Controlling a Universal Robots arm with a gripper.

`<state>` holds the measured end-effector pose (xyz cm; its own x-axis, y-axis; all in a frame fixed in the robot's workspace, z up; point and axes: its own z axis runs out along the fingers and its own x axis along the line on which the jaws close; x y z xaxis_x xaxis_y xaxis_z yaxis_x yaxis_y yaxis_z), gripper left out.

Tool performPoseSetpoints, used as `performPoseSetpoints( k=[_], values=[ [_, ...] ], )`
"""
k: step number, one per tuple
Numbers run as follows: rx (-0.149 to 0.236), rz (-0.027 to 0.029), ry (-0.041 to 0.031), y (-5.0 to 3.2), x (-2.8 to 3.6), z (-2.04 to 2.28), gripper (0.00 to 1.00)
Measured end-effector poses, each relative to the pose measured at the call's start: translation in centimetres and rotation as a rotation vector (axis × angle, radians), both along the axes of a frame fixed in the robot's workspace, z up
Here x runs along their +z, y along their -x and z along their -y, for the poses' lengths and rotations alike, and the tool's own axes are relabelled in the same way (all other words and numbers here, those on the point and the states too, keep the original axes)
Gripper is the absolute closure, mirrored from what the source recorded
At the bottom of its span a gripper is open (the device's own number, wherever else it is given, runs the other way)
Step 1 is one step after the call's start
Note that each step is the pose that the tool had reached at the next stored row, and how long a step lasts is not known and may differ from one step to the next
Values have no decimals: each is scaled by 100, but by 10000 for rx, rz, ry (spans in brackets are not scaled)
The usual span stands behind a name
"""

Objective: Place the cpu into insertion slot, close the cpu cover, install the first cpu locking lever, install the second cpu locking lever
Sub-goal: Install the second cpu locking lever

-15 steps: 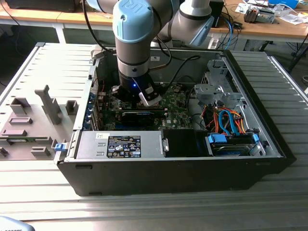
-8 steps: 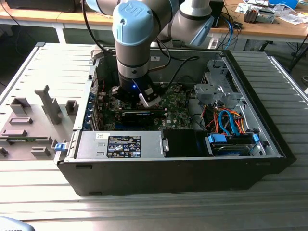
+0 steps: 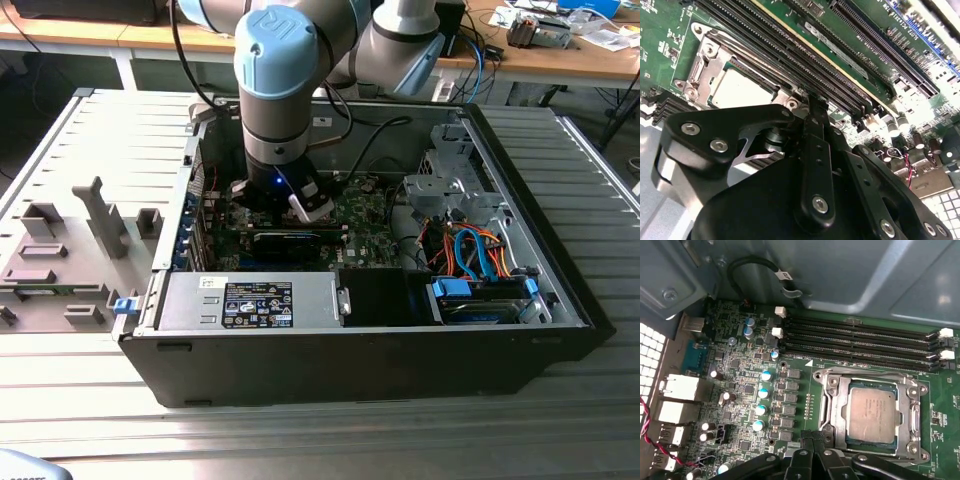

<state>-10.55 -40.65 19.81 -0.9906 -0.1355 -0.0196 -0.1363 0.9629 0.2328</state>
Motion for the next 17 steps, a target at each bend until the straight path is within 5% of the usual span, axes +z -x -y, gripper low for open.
performPoseSetpoints(
  k=[3, 7, 17],
  values=[
    [9, 11, 46, -5, 31, -8, 89],
    [8, -31, 494, -106, 35, -74, 89],
    [11, -115, 908, -371, 39, -181, 89]
  ],
)
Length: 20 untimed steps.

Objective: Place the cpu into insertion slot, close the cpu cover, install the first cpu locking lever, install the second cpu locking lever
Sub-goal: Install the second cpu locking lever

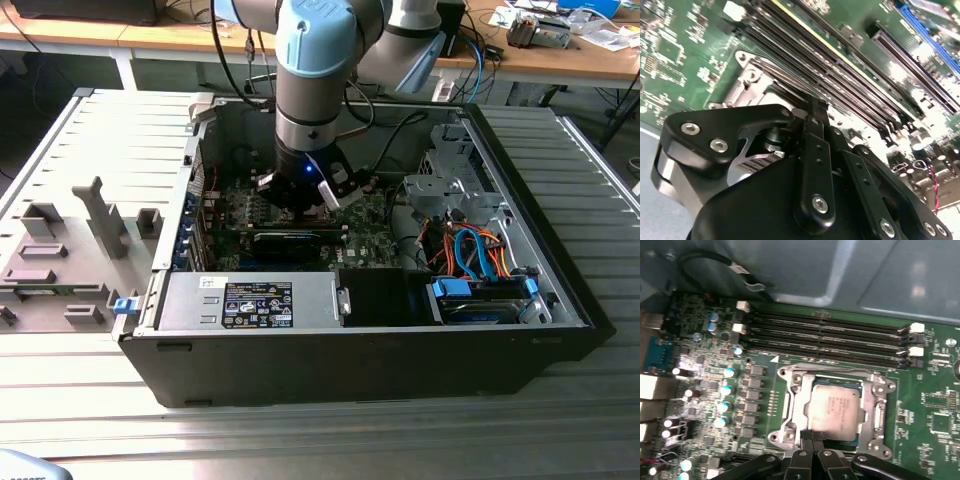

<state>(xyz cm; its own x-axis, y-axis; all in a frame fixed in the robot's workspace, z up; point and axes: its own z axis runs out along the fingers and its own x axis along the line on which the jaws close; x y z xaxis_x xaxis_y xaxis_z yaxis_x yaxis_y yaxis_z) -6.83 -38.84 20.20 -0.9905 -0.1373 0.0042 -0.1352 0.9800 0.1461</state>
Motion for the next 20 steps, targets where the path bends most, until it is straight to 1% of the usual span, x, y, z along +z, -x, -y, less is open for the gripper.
performPoseSetpoints(
  k=[2, 5, 7, 8, 12, 13, 14, 15, 16, 17, 18, 19, 20],
  values=[
    [1, 5, 113, -35, 20, -23, 89],
    [-1, -3, 279, -54, 78, -47, 89],
    [1, -4, 403, -69, 122, -63, 89],
    [-1, -10, 488, -81, 130, -72, 89],
    [1, -84, 740, -144, 132, -113, 89],
    [-2, -106, 836, -162, 133, -143, 89],
    [-1, -113, 878, -170, 138, -189, 89],
    [0, -113, 900, -173, 144, -220, 89],
    [0, -112, 932, -175, 164, -252, 89],
    [1, -112, 955, -176, 179, -265, 89],
    [0, -114, 993, -176, 216, -281, 89],
    [0, -113, 1041, -176, 270, -292, 89],
    [-1, -113, 1110, -177, 331, -300, 89]
  ],
)
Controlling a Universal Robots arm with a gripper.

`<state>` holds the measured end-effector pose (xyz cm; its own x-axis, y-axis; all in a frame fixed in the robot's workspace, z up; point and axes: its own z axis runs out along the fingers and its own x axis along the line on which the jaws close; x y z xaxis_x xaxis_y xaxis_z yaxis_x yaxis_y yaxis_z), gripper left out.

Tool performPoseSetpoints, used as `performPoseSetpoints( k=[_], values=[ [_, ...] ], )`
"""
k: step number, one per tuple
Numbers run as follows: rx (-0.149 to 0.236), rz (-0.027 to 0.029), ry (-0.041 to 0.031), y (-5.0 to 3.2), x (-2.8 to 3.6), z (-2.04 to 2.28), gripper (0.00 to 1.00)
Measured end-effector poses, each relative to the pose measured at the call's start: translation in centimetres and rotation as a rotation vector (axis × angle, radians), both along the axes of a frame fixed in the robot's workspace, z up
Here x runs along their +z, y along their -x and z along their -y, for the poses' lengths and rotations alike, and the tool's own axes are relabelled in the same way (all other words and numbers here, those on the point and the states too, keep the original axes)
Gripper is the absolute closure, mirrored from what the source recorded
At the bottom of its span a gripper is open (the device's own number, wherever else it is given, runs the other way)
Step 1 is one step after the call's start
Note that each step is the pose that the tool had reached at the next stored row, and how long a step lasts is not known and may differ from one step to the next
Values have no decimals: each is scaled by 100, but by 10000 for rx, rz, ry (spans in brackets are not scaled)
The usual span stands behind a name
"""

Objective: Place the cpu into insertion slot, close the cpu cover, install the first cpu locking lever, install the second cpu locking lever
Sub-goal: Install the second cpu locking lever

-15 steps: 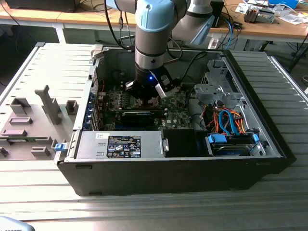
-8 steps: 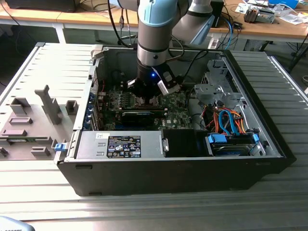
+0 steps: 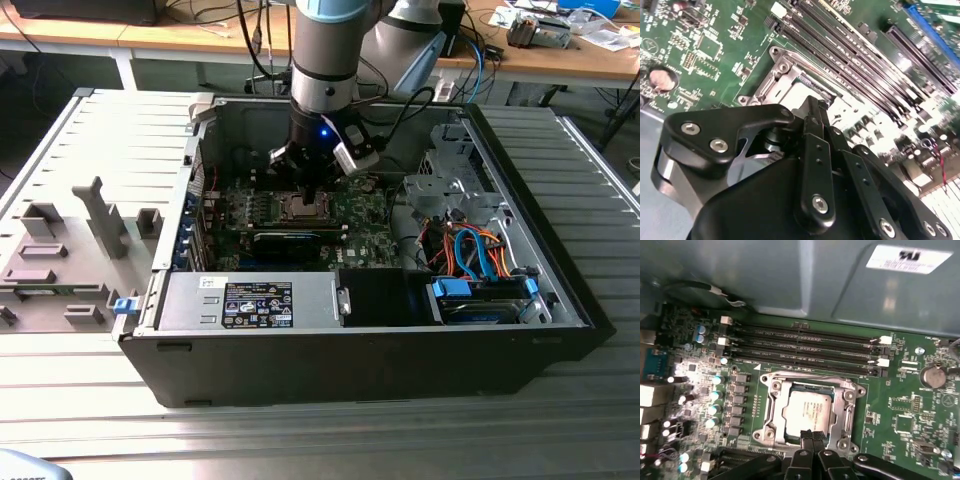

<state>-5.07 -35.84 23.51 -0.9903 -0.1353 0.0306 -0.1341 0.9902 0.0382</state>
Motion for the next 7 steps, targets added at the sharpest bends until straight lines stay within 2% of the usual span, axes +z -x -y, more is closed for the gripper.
performPoseSetpoints(
  k=[2, 7],
  values=[
    [1, 1, 10, -1, 29, -1, 89],
    [0, 0, 11, 0, 32, -1, 89]
  ],
)
